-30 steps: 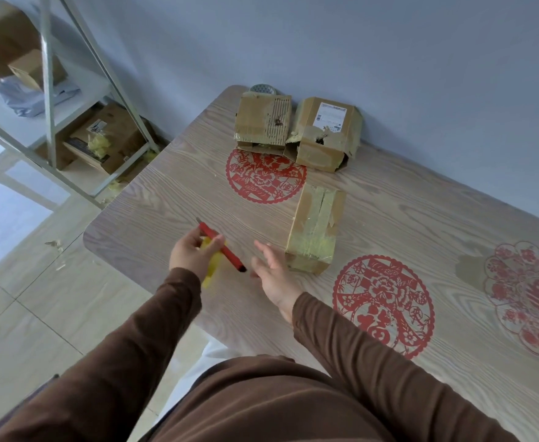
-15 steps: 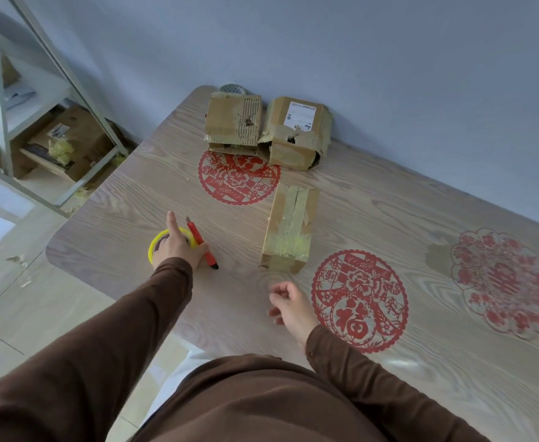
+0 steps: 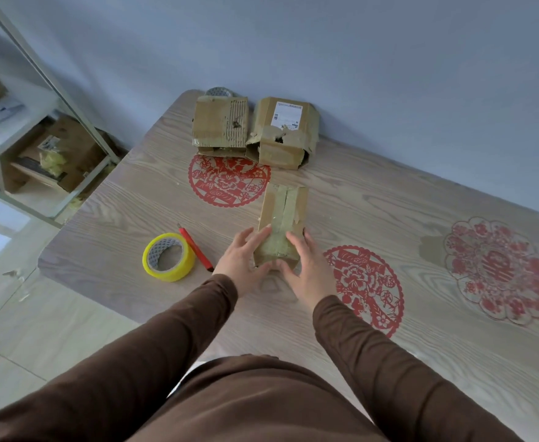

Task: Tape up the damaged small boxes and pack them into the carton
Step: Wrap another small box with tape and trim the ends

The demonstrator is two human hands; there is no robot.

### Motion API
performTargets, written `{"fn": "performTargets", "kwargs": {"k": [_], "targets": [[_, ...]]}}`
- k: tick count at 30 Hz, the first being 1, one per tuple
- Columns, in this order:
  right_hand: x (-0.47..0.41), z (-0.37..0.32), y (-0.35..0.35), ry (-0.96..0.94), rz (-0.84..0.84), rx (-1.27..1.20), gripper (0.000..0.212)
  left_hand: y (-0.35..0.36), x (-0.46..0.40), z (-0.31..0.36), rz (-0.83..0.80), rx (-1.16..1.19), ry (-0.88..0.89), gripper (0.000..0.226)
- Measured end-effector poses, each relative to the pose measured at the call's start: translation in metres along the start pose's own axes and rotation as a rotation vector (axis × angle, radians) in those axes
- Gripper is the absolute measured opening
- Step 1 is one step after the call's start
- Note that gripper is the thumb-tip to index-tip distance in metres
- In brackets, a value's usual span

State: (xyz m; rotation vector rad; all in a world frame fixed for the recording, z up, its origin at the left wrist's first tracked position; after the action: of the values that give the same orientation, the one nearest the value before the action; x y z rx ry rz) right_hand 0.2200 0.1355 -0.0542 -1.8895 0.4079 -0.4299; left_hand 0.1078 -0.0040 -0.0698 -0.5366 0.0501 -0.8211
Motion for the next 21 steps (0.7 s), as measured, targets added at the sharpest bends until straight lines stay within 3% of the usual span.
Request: {"fn": "performTargets", "kwargs": {"k": [6, 17, 21], "targets": [[-0.006, -0.002, 0.010, 0.020, 0.018, 0.111, 0.060, 0.004, -0.009, -0.003, -0.010, -0.044, 0.064, 0.074], [-0.010, -0.007, 0.014, 0.058, -0.010, 0.114, 0.063, 0.012, -0.014, 0.000, -0.018, -0.165, -0.020, 0.084], [-0.010, -0.007, 0.011, 0.034, -0.030, 0.139, 0.059, 0.013, -0.015, 0.011, -0.050, -0.245, -0.032, 0.075]]}}
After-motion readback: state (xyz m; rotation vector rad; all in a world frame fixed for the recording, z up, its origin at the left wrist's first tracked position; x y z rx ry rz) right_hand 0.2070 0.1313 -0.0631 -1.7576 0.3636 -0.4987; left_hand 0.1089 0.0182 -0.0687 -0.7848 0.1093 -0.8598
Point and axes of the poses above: each hand's wrist, its own x-axis away from the middle knuckle, its own y-axis out of the palm, z = x × y, the point moved 4 cm from there along -x, towards the middle knuckle, and after that the axes turned 15 degrees about x, right-handed, at the moved point
